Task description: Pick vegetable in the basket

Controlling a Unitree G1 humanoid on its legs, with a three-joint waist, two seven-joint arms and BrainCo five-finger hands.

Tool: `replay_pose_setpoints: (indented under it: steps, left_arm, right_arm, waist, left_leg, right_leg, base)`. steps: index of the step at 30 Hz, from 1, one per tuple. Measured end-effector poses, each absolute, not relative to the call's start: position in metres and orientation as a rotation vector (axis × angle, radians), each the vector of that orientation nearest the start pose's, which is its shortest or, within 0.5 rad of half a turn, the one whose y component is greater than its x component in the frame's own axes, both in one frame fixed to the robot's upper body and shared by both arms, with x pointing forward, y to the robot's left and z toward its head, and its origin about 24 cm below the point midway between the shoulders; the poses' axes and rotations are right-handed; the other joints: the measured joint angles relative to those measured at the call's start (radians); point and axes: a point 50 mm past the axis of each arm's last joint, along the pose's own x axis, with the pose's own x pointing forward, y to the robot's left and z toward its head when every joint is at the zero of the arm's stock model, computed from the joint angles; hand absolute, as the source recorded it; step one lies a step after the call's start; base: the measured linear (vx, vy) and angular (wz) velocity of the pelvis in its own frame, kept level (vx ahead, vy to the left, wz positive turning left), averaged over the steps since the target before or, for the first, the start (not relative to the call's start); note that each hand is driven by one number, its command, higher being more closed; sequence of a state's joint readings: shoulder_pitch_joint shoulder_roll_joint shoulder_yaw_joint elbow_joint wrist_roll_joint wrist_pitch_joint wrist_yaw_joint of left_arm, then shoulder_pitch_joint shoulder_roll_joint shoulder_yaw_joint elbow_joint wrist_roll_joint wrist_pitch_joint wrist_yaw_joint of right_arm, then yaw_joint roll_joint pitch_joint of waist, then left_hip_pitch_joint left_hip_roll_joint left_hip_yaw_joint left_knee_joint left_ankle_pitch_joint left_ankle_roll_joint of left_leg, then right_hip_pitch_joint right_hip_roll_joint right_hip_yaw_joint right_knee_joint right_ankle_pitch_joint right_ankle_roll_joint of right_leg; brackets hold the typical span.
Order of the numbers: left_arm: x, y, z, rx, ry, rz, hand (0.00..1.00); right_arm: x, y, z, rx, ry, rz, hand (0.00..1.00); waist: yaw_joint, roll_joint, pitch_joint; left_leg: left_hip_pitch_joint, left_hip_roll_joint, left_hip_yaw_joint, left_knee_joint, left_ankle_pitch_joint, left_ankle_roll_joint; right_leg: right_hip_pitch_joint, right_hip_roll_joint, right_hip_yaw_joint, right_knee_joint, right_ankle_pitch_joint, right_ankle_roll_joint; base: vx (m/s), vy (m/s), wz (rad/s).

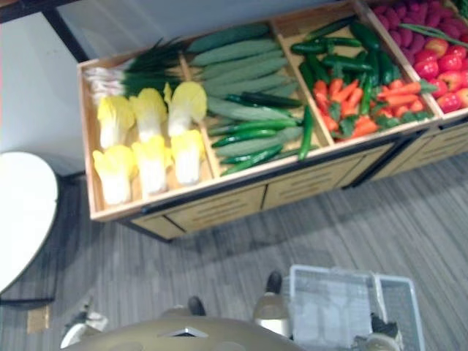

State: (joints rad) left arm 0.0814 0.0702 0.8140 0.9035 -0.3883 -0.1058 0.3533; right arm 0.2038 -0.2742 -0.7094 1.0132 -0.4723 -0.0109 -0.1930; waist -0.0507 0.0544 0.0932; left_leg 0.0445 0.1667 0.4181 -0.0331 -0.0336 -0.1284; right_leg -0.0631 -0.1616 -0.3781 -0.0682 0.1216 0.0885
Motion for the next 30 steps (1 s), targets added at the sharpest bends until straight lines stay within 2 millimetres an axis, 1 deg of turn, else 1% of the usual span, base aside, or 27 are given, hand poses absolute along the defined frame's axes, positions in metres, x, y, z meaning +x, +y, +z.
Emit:
replay_pose_setpoints:
  steps: [1,2,3,5,7,11,15,16,17,19,20,21,23,25,26,27,29,30]
  left_arm:
    - [0.071,0.308,-0.117,-0.433,0.666,1.358,0.00]
    - [0.086,0.317,-0.097,-0.361,0.550,1.377,0.00]
    - [0.093,0.321,-0.086,-0.317,0.499,1.381,0.00]
    - [0.110,0.329,-0.051,-0.185,0.325,1.393,0.00]
    - [0.117,0.328,-0.035,-0.143,0.246,1.390,0.00]
    - [0.133,0.320,-0.004,-0.070,0.102,1.379,0.00]
    - [0.136,0.319,0.005,-0.038,0.070,1.387,0.00]
    - [0.139,0.318,0.005,-0.037,0.067,1.388,0.00]
    - [0.143,0.317,0.006,-0.045,0.069,1.391,0.00]
    - [0.150,0.317,0.006,-0.033,0.084,1.388,0.00]
    - [0.152,0.318,0.006,-0.029,0.088,1.390,0.00]
    - [0.153,0.321,0.006,-0.029,0.098,1.405,0.00]
    - [0.153,0.330,0.003,-0.006,0.132,1.428,0.00]
    - [0.160,0.335,0.003,0.002,0.148,1.427,0.00]
    - [0.163,0.339,0.003,0.015,0.154,1.434,0.00]
    - [0.163,0.340,0.003,0.018,0.156,1.436,0.00]
    - [0.163,0.349,0.002,0.051,0.191,1.441,0.00]
    - [0.164,0.350,0.001,0.055,0.199,1.441,0.00]
  right_arm:
    - [0.017,-0.343,-0.120,-0.447,1.199,-0.734,1.00]
    - [0.019,-0.340,-0.122,-0.435,1.196,-0.733,1.00]
    - [0.019,-0.337,-0.123,-0.428,1.195,-0.731,1.00]
    - [0.021,-0.329,-0.127,-0.409,1.186,-0.722,1.00]
    - [0.021,-0.325,-0.129,-0.400,1.188,-0.721,1.00]
    - [0.026,-0.325,-0.128,-0.416,1.167,-0.707,1.00]
    - [0.034,-0.325,-0.126,-0.452,1.143,-0.671,1.00]
    - [0.035,-0.324,-0.126,-0.460,1.143,-0.658,1.00]
    - [0.039,-0.323,-0.126,-0.475,1.133,-0.632,1.00]
    - [0.043,-0.323,-0.124,-0.511,1.122,-0.595,1.00]
    - [0.044,-0.323,-0.123,-0.523,1.121,-0.583,1.00]
    - [0.049,-0.323,-0.122,-0.543,1.106,-0.560,1.00]
    - [0.055,-0.321,-0.120,-0.572,1.082,-0.519,1.00]
    - [0.057,-0.320,-0.119,-0.594,1.070,-0.487,1.00]
    - [0.061,-0.319,-0.118,-0.616,1.061,-0.465,1.00]
    - [0.061,-0.319,-0.118,-0.620,1.059,-0.460,1.00]
    - [0.069,-0.319,-0.116,-0.646,1.029,-0.426,1.00]
    - [0.069,-0.319,-0.116,-0.650,1.026,-0.423,1.00]
  waist:
    - [0.002,-0.006,-0.002]
    - [0.003,-0.009,-0.005]
    - [0.003,-0.013,-0.005]
    - [0.012,-0.025,-0.008]
    - [0.019,-0.028,-0.010]
    - [0.026,-0.035,-0.013]
    - [0.025,-0.039,-0.012]
    - [0.025,-0.049,-0.010]
    - [0.024,-0.040,-0.018]
    - [0.016,-0.048,-0.013]
    - [0.010,-0.040,-0.018]
    - [0.000,-0.044,-0.017]
    - [-0.007,-0.045,-0.017]
    - [-0.008,-0.050,-0.019]
    - [-0.016,-0.055,-0.020]
    - [-0.016,-0.056,-0.021]
    - [-0.028,-0.058,-0.018]
    - [-0.028,-0.058,-0.018]
  left_leg:
    - [-0.002,0.000,-0.004,0.000,0.005,0.007]
    - [-0.004,-0.003,-0.014,0.000,0.009,0.008]
    - [-0.004,-0.003,-0.018,-0.001,0.011,0.008]
    - [0.003,-0.004,-0.019,-0.001,0.011,0.009]
    - [0.015,-0.006,-0.019,-0.002,0.009,0.011]
    - [0.032,-0.010,-0.011,-0.003,0.003,0.013]
    - [0.047,-0.002,0.019,0.000,-0.004,0.005]
    - [0.048,0.002,0.028,0.002,-0.006,0.004]
    - [0.047,0.005,0.042,0.002,-0.006,0.003]
    - [0.047,0.006,0.045,0.002,-0.006,0.003]
    - [0.049,0.007,0.048,0.003,-0.006,0.003]
    - [0.055,0.009,0.058,0.003,-0.009,0.000]
    - [0.065,0.012,0.073,0.004,-0.013,-0.005]
    - [0.065,0.013,0.077,0.005,-0.016,-0.006]
    - [0.063,0.013,0.085,0.005,-0.017,-0.006]
    - [0.062,0.012,0.088,0.005,-0.018,-0.006]
    - [0.062,0.010,0.093,0.005,-0.019,-0.005]
    - [0.062,0.010,0.094,0.005,-0.020,-0.005]
  right_leg:
    - [0.000,-0.001,-0.003,0.000,0.002,-0.002]
    - [0.001,0.000,-0.011,0.002,0.004,0.000]
    - [0.002,0.001,-0.014,0.004,0.004,0.000]
    - [0.008,0.002,-0.016,0.012,0.004,-0.001]
    - [0.019,0.000,-0.011,0.012,0.004,-0.001]
    - [0.031,-0.002,0.006,0.009,0.003,-0.001]
    - [0.030,0.012,0.040,0.001,0.005,0.002]
    - [0.026,0.017,0.049,0.000,0.005,0.002]
    - [0.015,0.022,0.062,0.000,0.006,0.002]
    - [0.013,0.024,0.065,-0.001,0.006,0.001]
    - [0.013,0.026,0.068,-0.001,0.006,0.001]
    - [0.013,0.028,0.077,-0.001,0.006,0.001]
    - [0.013,0.034,0.093,-0.002,0.006,0.001]
    - [0.011,0.036,0.096,-0.005,0.006,0.001]
    - [0.003,0.036,0.103,-0.005,0.006,0.001]
    - [0.001,0.037,0.105,-0.004,0.006,0.001]
    - [-0.008,0.036,0.111,-0.004,0.006,0.001]
    - [-0.011,0.036,0.113,-0.003,0.006,0.001]
  base:
    - [0.04,0.004,0.12]
    - [0.05,0.003,0.15]
    - [0.04,-0.006,0.15]
    - [0.05,-0.001,0.05]
    - [0.02,0.004,0.01]
    - [-0.01,0.004,-0.05]
    - [-0.03,-0.033,-0.24]
    - [-0.04,-0.052,-0.31]
    - [-0.03,-0.043,-0.27]
    - [-0.02,-0.035,-0.13]
    - [-0.01,-0.030,-0.13]
    - [0.00,-0.012,-0.20]
    - [0.00,-0.015,-0.23]
    - [0.01,-0.018,-0.11]
    - [0.01,-0.010,-0.11]
    - [0.01,-0.007,-0.16]
    - [0.03,-0.007,-0.09]
    - [0.04,-0.008,-0.09]
